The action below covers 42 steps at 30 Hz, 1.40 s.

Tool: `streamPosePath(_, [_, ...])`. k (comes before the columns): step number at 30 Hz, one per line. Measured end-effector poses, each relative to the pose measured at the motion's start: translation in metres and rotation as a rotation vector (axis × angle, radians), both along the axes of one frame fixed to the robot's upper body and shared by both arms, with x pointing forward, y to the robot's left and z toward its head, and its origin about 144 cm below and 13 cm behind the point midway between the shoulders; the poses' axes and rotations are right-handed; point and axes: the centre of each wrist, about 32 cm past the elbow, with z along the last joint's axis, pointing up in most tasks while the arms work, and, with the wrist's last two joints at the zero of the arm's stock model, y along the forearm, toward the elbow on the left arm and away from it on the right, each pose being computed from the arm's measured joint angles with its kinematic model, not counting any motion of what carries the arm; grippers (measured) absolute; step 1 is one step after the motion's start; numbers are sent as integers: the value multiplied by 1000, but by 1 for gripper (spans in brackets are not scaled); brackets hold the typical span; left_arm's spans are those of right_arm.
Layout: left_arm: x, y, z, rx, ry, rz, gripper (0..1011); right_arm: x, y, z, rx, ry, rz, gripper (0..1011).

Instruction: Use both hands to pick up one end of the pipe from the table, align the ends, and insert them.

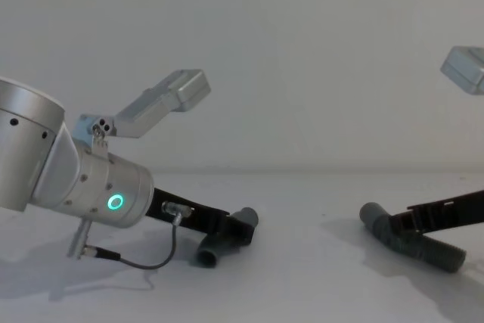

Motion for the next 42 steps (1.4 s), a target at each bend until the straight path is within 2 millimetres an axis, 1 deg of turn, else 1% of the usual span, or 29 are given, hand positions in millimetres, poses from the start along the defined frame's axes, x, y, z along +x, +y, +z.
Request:
streamPosePath(2, [0, 0, 0, 0, 0, 0, 716, 0, 0, 0, 0, 0, 0, 182])
streamPosePath(4, [0, 0, 0, 0, 0, 0, 703, 0, 0, 0, 0, 0, 0, 220])
streamPosePath(6, [0, 0, 0, 0, 0, 0, 688, 0, 0, 0, 0, 0, 0, 291])
streamPosePath(7, [0, 0, 0, 0, 0, 0, 680, 0, 0, 0, 0, 0, 0, 342])
streamPosePath(8, [0, 0, 0, 0, 0, 0, 675, 0, 0, 0, 0, 0, 0, 363])
streamPosePath(9, [0, 0, 0, 0, 1, 0, 673, 0, 0, 0, 0, 0, 0, 363])
streamPosePath(11, [0, 0, 0, 0, 1, 0, 658, 0, 0, 0, 0, 0, 0, 419])
streamPosePath(12, [0, 0, 0, 0, 1, 0, 650, 0, 0, 0, 0, 0, 0, 478])
streamPosePath(14, [0, 0, 0, 0, 1, 0, 645, 0, 0, 0, 0, 0, 0, 517])
streamPosePath(15, [0, 0, -1, 0, 1, 1, 632, 0, 0, 0, 0, 0, 0, 580])
streamPosePath(16, [0, 0, -1, 0, 1, 1, 628, 0, 0, 0, 0, 0, 0, 592])
streamPosePath(18, [0, 0, -1, 0, 2, 1, 612, 0, 0, 0, 0, 0, 0, 675])
streamPosePath(20, [0, 0, -1, 0, 2, 1, 607, 0, 0, 0, 0, 0, 0, 713])
streamPosePath(21, [0, 0, -1, 0, 2, 1, 597, 0, 0, 0, 0, 0, 0, 769])
streamPosePath(24, [0, 0, -1, 1, 2, 1, 580, 0, 0, 0, 0, 0, 0, 823])
streamPosePath(26, [0, 0, -1, 1, 2, 1, 568, 0, 0, 0, 0, 0, 0, 891])
streamPosePath(27, [0, 0, -1, 1, 2, 1, 566, 0, 0, 0, 0, 0, 0, 902])
streamPosePath(31, [0, 0, -1, 1, 2, 1, 544, 0, 0, 0, 0, -1, 0, 1001])
streamPosePath(42, [0, 0, -1, 0, 2, 0, 471, -1, 0, -1, -12, -15, 13, 1002])
